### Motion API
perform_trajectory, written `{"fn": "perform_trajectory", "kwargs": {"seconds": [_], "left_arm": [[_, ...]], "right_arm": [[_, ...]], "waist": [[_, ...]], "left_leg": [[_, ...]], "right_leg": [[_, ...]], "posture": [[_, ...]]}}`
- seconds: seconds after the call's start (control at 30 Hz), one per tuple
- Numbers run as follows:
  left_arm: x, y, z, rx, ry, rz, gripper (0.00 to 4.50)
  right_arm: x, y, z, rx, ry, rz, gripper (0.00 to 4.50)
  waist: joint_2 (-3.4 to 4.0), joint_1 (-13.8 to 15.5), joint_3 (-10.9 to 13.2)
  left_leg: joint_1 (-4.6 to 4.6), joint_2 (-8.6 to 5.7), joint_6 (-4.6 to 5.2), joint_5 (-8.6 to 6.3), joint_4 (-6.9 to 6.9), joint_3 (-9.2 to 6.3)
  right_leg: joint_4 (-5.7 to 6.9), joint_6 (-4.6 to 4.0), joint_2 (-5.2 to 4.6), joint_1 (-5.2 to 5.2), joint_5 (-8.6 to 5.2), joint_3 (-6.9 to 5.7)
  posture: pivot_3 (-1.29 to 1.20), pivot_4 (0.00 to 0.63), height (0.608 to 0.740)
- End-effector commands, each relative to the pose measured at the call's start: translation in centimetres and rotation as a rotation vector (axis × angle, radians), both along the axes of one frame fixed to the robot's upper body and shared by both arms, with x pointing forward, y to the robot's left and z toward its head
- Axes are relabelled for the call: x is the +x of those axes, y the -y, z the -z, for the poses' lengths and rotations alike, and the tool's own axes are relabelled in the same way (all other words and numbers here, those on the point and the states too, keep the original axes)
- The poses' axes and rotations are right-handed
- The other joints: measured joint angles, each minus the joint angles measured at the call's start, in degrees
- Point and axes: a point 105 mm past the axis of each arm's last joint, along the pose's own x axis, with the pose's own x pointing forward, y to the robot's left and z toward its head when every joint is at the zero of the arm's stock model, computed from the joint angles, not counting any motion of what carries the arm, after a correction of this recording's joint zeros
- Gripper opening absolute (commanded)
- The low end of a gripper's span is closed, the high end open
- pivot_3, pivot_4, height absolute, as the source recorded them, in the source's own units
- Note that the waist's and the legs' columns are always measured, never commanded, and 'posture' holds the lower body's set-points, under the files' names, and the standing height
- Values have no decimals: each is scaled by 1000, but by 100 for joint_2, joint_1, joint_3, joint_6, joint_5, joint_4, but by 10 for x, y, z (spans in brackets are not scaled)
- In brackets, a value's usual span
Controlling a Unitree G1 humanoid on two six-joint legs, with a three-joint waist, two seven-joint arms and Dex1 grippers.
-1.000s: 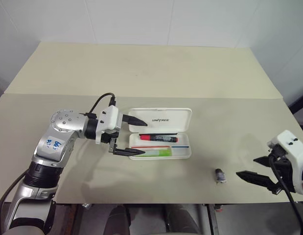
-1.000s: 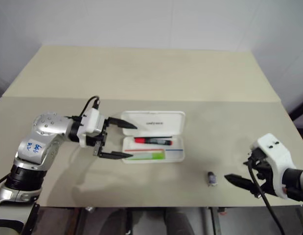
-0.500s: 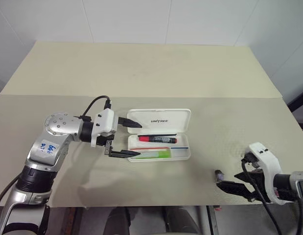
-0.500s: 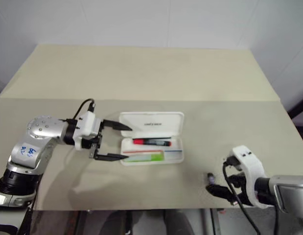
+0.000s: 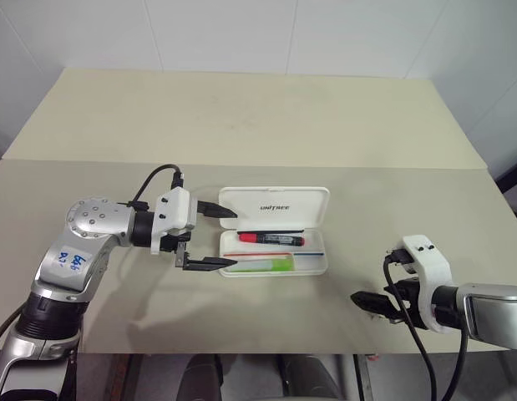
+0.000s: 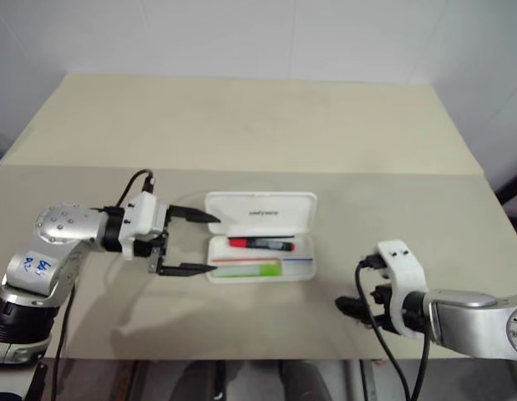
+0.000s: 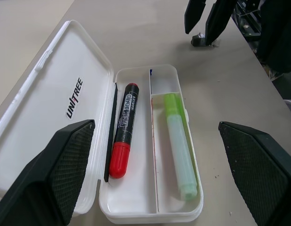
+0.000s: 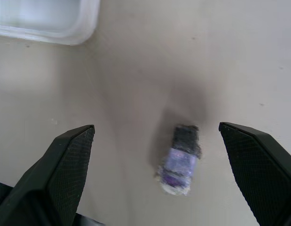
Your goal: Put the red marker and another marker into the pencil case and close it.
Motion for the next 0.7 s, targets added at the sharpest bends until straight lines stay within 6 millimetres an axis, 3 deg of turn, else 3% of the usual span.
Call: {"fn": "perform_trajectory", "kwargs": {"seconds": [0.03, 0.47, 0.57, 0.7], "left_arm": [[-3, -1, -10, -14, 44, 1, 4476], [-1, 1, -14, -23, 57, 2, 4476], [-1, 1, -15, -23, 62, -2, 4500], [-1, 0, -17, -25, 66, -7, 4500]], "right_arm": [[-3, -3, -1, 5, -6, -10, 4500], [-10, -5, 13, 5, -50, 24, 4500], [-15, -2, 21, -13, -89, 32, 3874], [-14, -2, 23, -20, -93, 44, 2524]], "waist": [[0, 2, 0], [0, 1, 0], [0, 2, -1], [-4, 0, -4]], "left_leg": [[0, 1, 0, 0, 0, 0], [1, 1, 0, 0, 3, 2], [1, 1, 0, 0, 3, 2], [2, 2, 0, 0, 3, 0]], "right_leg": [[0, -1, 0, 0, 0, 0], [3, 2, 1, 0, 1, 0], [4, 3, 1, 0, 2, 0], [5, 5, 2, 0, 3, -1]], "posture": [[0, 150, 740], [0, 150, 740], [0, 150, 740], [0, 150, 740]]}}
